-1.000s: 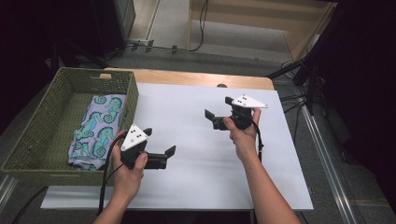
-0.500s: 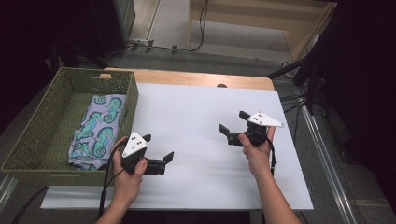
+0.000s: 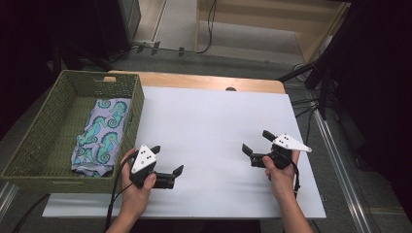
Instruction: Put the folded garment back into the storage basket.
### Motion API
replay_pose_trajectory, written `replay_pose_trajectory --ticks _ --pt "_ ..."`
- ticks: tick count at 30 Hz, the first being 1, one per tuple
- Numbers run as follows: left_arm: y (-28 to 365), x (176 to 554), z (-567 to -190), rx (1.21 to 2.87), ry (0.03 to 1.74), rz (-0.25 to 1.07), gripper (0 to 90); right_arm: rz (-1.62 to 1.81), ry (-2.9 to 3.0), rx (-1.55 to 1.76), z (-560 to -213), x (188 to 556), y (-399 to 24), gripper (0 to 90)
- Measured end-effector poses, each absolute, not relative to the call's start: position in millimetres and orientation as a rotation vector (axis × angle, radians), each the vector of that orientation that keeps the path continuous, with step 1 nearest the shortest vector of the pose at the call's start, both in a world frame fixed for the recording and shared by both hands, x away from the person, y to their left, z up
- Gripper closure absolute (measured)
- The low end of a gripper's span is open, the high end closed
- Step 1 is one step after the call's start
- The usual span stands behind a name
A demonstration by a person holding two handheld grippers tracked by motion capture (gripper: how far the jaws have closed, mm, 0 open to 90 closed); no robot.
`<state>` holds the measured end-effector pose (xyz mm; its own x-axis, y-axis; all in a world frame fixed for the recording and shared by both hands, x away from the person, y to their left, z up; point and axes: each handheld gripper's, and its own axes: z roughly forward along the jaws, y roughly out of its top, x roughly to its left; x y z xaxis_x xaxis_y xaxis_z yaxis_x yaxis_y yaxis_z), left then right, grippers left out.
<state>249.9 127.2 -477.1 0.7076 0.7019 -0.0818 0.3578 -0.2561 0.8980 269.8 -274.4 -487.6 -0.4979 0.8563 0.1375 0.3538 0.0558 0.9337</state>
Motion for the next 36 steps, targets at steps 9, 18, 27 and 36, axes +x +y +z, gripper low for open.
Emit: replay_pose_trajectory --ticks 9,18,27,36 --pt "135 248 -488 1.87 0.821 0.41 0.0 1.435 1.848 1.232 -494 245 -293 0.0" --pt "136 247 -493 1.882 0.818 0.405 0.0 1.403 1.838 1.275 -506 224 -310 0.0" --pt "138 246 -497 1.894 0.804 0.389 0.0 1.377 1.816 1.309 -514 208 -328 0.0" --pt "138 244 -500 1.903 0.794 0.393 0.0 1.377 1.803 1.331 -519 192 -341 0.0"
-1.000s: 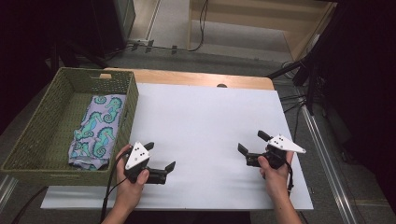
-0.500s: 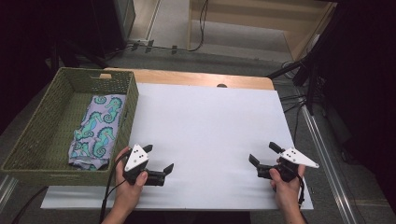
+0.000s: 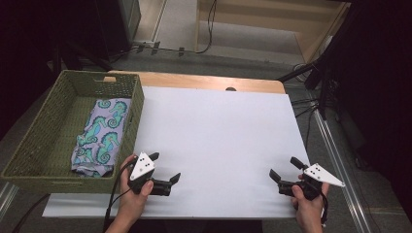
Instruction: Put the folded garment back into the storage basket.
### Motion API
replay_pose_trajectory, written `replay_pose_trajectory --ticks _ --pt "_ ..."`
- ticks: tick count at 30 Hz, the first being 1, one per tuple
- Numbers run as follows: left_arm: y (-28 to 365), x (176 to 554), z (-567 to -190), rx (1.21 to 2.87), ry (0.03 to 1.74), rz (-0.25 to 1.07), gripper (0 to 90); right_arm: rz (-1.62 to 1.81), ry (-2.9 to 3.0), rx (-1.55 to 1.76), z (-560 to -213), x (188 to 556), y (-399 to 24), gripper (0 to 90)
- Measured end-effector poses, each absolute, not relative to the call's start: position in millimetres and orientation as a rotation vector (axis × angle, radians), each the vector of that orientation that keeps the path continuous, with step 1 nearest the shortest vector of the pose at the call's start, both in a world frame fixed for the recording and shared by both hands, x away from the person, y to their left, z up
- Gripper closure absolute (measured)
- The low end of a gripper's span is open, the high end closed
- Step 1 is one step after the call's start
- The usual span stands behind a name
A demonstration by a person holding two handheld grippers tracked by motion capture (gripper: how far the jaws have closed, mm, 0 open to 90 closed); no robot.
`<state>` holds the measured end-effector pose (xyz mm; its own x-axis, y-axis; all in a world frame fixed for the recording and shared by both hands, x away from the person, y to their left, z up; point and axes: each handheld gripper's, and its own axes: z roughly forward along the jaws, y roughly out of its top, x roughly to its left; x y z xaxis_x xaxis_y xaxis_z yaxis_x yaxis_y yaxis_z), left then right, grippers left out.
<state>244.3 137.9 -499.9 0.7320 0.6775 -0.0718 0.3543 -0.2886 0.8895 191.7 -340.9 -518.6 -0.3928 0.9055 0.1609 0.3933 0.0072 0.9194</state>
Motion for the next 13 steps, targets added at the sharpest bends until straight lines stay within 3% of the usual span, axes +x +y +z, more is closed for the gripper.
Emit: replay_pose_trajectory --ticks 13 --pt "136.7 244.2 -501.3 1.911 0.805 0.401 0.0 1.392 1.796 1.329 -520.9 191.2 -344.1 0.0"
